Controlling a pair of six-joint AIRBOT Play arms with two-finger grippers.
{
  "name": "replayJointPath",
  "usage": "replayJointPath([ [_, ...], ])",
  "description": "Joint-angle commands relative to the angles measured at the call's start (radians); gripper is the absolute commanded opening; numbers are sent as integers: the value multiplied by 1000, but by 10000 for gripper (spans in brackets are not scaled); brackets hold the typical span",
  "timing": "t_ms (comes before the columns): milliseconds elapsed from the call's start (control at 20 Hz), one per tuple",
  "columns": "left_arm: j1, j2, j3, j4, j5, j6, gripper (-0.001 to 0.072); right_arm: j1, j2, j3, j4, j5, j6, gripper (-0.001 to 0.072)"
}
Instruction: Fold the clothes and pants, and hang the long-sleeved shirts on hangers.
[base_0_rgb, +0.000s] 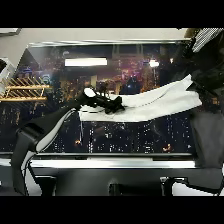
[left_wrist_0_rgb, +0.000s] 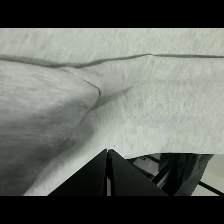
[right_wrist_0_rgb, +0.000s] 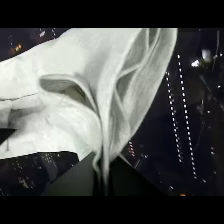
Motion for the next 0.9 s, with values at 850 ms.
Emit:
replayJointPath([
  [850, -236, -257, 319, -61, 92, -229, 16, 0, 114, 24, 48, 9, 55, 39],
])
